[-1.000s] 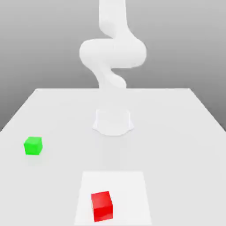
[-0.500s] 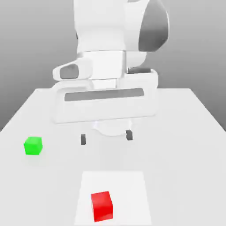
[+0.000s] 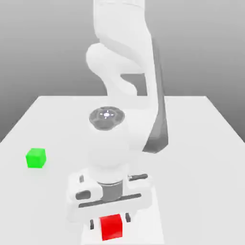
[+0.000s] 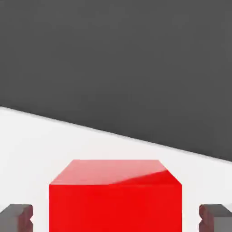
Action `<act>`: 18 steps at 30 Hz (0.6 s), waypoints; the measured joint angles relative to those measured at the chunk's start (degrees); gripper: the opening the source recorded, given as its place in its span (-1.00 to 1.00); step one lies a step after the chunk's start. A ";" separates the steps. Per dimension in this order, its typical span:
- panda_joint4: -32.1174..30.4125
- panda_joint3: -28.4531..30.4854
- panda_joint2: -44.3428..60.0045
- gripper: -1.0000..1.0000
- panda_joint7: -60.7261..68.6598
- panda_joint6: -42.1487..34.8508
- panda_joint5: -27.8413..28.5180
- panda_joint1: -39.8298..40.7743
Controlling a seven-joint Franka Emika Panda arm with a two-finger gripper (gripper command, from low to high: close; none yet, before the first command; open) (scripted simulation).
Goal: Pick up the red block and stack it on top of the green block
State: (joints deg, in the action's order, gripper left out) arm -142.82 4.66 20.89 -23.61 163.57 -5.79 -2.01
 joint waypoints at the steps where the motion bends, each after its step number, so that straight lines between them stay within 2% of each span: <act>1: 0.00 -0.01 0.00 -1.00 -0.02 -0.02 0.02 0.00; 4: -0.04 -0.02 -0.21 -1.00 -0.12 -0.18 0.18 0.05; 10: -2.30 2.87 -11.02 -1.00 -1.37 -8.58 3.94 0.16; 13: -5.28 7.93 -15.71 -1.00 1.56 -9.81 8.03 5.15; 18: -10.64 13.82 -22.95 -1.00 7.68 -11.05 14.35 18.73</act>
State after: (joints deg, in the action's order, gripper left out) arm -153.46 18.48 -2.06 -15.93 152.52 8.56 16.71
